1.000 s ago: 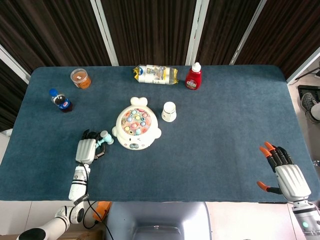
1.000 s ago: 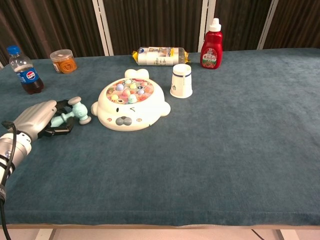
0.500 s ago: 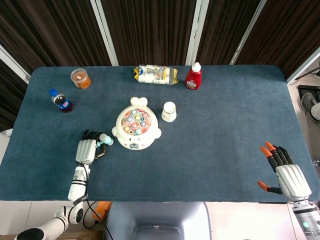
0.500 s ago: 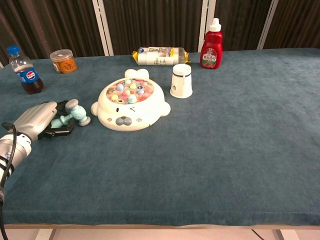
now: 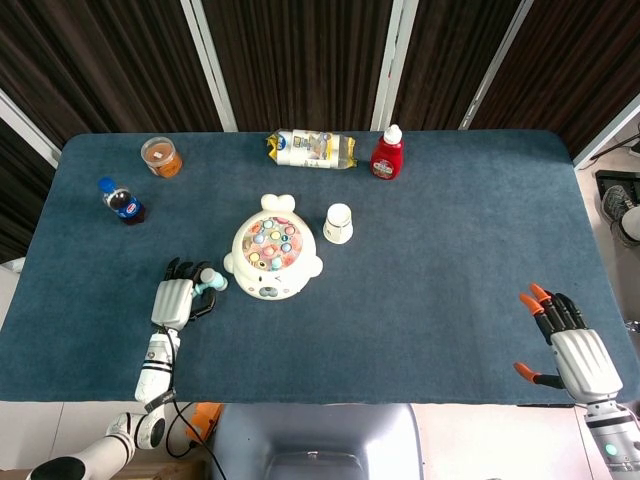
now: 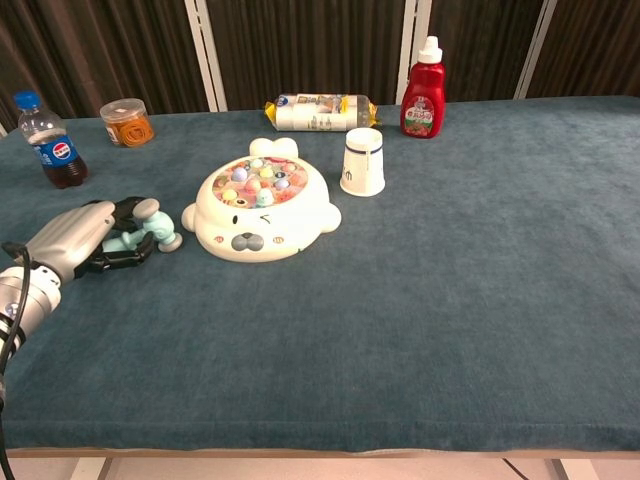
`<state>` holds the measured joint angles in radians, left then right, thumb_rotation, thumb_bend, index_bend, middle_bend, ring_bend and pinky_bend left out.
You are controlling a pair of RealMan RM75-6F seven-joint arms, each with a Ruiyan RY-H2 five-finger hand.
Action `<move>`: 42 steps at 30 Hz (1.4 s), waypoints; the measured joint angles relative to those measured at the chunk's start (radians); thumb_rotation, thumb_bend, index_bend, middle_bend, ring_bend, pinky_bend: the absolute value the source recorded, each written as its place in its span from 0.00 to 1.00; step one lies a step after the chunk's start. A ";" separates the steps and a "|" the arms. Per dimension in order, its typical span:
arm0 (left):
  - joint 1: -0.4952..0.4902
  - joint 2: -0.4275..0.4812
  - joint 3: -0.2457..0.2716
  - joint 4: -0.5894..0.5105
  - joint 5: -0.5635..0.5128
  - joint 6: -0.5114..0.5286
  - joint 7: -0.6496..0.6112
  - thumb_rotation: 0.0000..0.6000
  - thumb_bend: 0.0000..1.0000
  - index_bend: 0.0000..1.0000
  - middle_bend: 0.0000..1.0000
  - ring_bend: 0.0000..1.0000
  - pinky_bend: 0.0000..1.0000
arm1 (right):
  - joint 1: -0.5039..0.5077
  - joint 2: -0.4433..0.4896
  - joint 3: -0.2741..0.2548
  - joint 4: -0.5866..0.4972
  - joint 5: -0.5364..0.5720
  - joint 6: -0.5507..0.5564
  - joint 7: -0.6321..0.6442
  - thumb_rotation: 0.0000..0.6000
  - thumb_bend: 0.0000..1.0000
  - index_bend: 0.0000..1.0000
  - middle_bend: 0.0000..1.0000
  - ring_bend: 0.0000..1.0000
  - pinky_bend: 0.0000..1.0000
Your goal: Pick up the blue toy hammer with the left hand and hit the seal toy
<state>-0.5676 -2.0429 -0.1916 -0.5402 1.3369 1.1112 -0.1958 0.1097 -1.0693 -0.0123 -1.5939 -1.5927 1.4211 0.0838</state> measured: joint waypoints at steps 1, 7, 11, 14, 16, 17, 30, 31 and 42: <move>0.000 0.001 0.001 0.001 0.001 0.000 0.001 0.43 0.50 0.20 0.24 0.16 0.08 | 0.000 0.000 0.000 0.000 0.000 0.000 0.001 1.00 0.27 0.00 0.00 0.00 0.00; -0.001 0.007 0.002 -0.003 0.005 0.003 0.004 0.41 0.50 0.19 0.20 0.15 0.08 | 0.000 0.001 0.000 0.001 0.000 0.001 0.001 1.00 0.27 0.00 0.00 0.00 0.00; -0.001 0.008 0.001 -0.003 0.005 0.004 0.005 0.42 0.50 0.19 0.17 0.14 0.07 | -0.001 0.001 0.000 0.000 -0.001 0.001 0.000 1.00 0.27 0.00 0.00 0.00 0.00; 0.001 0.010 0.002 -0.004 0.006 0.005 0.002 0.42 0.50 0.19 0.15 0.14 0.07 | -0.001 0.000 0.000 0.001 0.000 0.002 0.000 1.00 0.27 0.00 0.00 0.00 0.00; 0.004 0.014 0.004 -0.009 0.009 0.010 -0.003 0.41 0.50 0.19 0.14 0.14 0.07 | -0.001 0.000 0.000 0.001 0.000 0.001 -0.001 1.00 0.27 0.00 0.00 0.00 0.00; 0.005 0.015 0.005 -0.011 0.011 0.014 -0.006 0.41 0.50 0.19 0.14 0.14 0.07 | 0.000 0.000 0.000 0.001 0.000 0.000 -0.001 1.00 0.27 0.00 0.00 0.00 0.00; 0.010 0.034 0.011 -0.032 0.026 0.037 -0.027 0.41 0.50 0.18 0.13 0.14 0.07 | 0.000 -0.002 0.000 0.001 0.000 -0.002 -0.004 1.00 0.27 0.00 0.00 0.00 0.00; 0.010 0.034 0.011 -0.033 0.026 0.040 -0.029 0.40 0.50 0.18 0.13 0.14 0.07 | 0.000 -0.002 0.000 0.001 0.000 -0.002 -0.004 1.00 0.27 0.00 0.00 0.00 0.00; 0.017 0.070 0.004 -0.084 0.042 0.104 -0.062 0.37 0.50 0.15 0.13 0.13 0.07 | 0.000 -0.003 0.000 0.001 0.000 -0.001 -0.007 1.00 0.27 0.00 0.00 0.00 0.00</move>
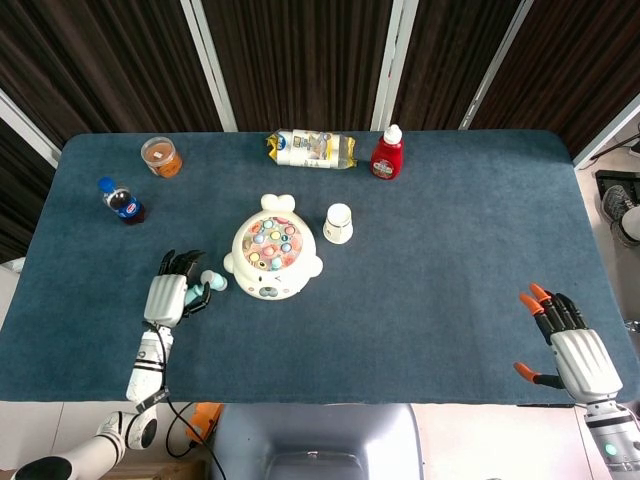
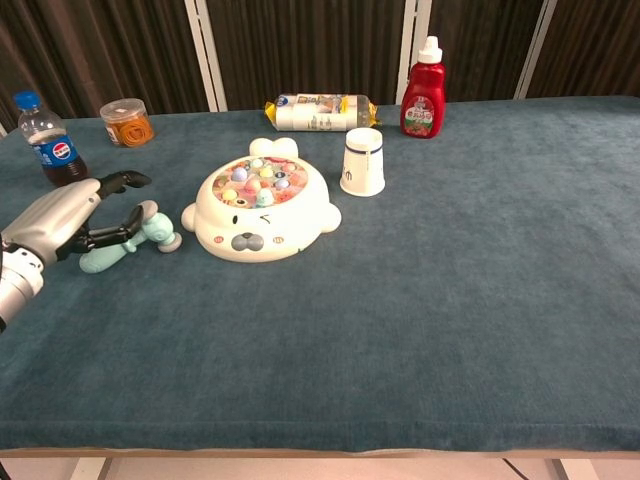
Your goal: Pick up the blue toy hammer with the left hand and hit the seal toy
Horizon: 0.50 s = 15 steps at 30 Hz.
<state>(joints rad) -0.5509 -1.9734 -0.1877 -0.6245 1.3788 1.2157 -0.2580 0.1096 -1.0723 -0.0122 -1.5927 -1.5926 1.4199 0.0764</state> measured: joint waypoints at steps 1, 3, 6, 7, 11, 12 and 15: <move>0.002 0.008 0.000 -0.013 0.004 0.012 -0.002 0.37 0.50 0.14 0.13 0.13 0.07 | 0.000 0.000 0.000 0.000 0.000 0.000 0.000 1.00 0.27 0.00 0.00 0.00 0.00; 0.012 0.035 0.004 -0.054 0.017 0.049 -0.002 0.36 0.49 0.13 0.13 0.13 0.07 | -0.001 0.001 0.000 0.000 0.000 0.002 0.001 1.00 0.27 0.00 0.00 0.00 0.00; 0.041 0.100 0.021 -0.144 0.046 0.113 0.001 0.38 0.49 0.09 0.12 0.10 0.08 | -0.004 0.003 0.002 0.001 0.005 0.005 0.001 1.00 0.27 0.00 0.00 0.00 0.00; 0.052 0.128 0.029 -0.180 0.056 0.132 0.003 0.42 0.49 0.07 0.11 0.08 0.09 | -0.004 0.003 0.002 0.001 0.009 0.005 -0.001 1.00 0.27 0.00 0.00 0.00 0.00; 0.119 0.294 0.082 -0.380 0.099 0.203 0.017 0.68 0.49 0.00 0.01 0.00 0.10 | -0.007 0.005 0.004 -0.007 0.027 -0.002 -0.025 1.00 0.27 0.00 0.00 0.00 0.00; 0.143 0.360 0.105 -0.448 0.111 0.220 0.022 0.73 0.49 0.00 0.00 0.00 0.09 | -0.008 0.005 0.004 -0.010 0.030 -0.004 -0.034 1.00 0.27 0.00 0.00 0.00 0.00; 0.217 0.536 0.179 -0.613 0.135 0.254 0.041 0.97 0.49 0.00 0.00 0.00 0.06 | -0.009 0.002 0.005 -0.018 0.033 -0.004 -0.057 1.00 0.27 0.00 0.00 0.00 0.00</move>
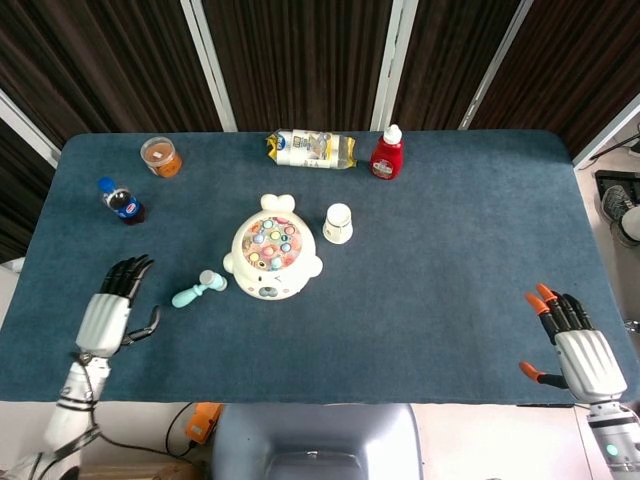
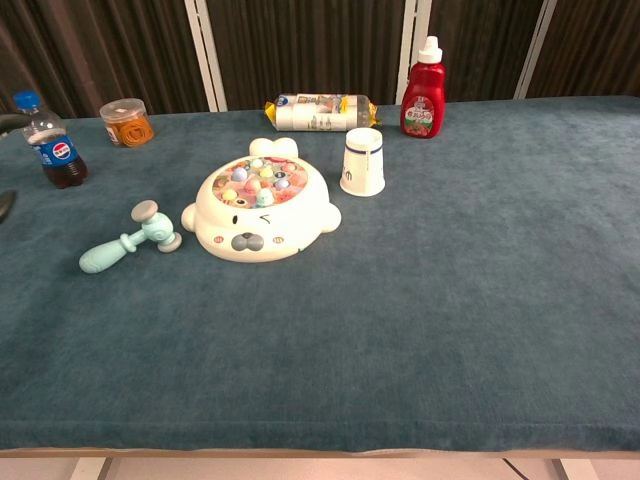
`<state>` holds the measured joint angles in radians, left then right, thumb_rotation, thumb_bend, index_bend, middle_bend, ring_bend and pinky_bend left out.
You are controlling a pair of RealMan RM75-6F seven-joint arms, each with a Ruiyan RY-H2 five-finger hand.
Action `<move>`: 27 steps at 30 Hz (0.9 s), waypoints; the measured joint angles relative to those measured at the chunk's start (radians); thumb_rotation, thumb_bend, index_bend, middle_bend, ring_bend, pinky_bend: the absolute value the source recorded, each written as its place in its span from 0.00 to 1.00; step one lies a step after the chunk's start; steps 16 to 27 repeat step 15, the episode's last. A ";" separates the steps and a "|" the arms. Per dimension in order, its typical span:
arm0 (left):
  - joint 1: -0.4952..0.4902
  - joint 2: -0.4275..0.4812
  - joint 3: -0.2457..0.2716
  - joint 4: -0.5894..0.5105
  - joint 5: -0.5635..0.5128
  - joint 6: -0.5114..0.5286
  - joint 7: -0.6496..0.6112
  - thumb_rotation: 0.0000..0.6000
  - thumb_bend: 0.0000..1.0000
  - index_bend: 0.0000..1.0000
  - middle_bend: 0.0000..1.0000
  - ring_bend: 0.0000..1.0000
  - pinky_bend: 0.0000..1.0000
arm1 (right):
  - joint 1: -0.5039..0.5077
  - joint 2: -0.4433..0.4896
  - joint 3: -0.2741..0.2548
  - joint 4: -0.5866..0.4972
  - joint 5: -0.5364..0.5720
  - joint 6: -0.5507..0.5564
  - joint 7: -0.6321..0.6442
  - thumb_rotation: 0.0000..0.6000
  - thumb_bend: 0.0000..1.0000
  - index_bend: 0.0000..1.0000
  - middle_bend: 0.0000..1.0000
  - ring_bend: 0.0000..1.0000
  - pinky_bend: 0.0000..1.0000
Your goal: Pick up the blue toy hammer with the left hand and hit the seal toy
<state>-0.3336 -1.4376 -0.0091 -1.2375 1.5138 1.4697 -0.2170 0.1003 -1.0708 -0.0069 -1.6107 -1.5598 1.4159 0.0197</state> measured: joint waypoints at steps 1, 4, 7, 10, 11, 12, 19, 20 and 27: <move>0.027 0.049 0.024 -0.047 0.003 0.008 0.010 1.00 0.48 0.00 0.00 0.00 0.05 | 0.000 -0.002 0.000 -0.002 0.001 0.000 -0.007 1.00 0.27 0.00 0.00 0.00 0.00; 0.112 0.162 0.075 -0.162 0.007 0.028 0.087 1.00 0.46 0.00 0.00 0.00 0.03 | 0.000 -0.008 0.001 -0.009 0.002 -0.001 -0.028 1.00 0.27 0.00 0.00 0.00 0.00; 0.142 0.184 0.086 -0.199 0.007 0.051 0.208 1.00 0.45 0.00 0.00 0.00 0.01 | -0.002 -0.011 -0.002 -0.012 -0.008 0.003 -0.033 1.00 0.27 0.00 0.00 0.00 0.00; 0.155 0.181 0.090 -0.219 0.009 0.062 0.294 1.00 0.43 0.00 0.00 0.00 0.00 | -0.003 -0.011 -0.007 -0.011 -0.014 0.002 -0.032 1.00 0.27 0.00 0.00 0.00 0.00; 0.159 0.180 0.090 -0.224 0.010 0.065 0.302 1.00 0.43 0.00 0.00 0.00 0.00 | -0.003 -0.010 -0.007 -0.010 -0.013 0.001 -0.031 1.00 0.27 0.00 0.00 0.00 0.00; 0.164 0.178 0.089 -0.230 0.014 0.069 0.304 1.00 0.43 0.00 0.00 0.00 0.00 | -0.002 -0.010 -0.006 -0.010 -0.013 0.000 -0.029 1.00 0.27 0.00 0.00 0.00 0.00; 0.174 0.170 0.083 -0.228 0.033 0.086 0.290 1.00 0.42 0.00 0.00 0.00 0.00 | -0.001 -0.009 -0.006 -0.009 -0.013 0.000 -0.022 1.00 0.27 0.00 0.00 0.00 0.00; 0.174 0.170 0.083 -0.228 0.033 0.086 0.290 1.00 0.42 0.00 0.00 0.00 0.00 | -0.001 -0.009 -0.006 -0.009 -0.013 0.000 -0.022 1.00 0.27 0.00 0.00 0.00 0.00; 0.174 0.170 0.083 -0.228 0.033 0.086 0.290 1.00 0.42 0.00 0.00 0.00 0.00 | -0.001 -0.009 -0.006 -0.009 -0.013 0.000 -0.022 1.00 0.27 0.00 0.00 0.00 0.00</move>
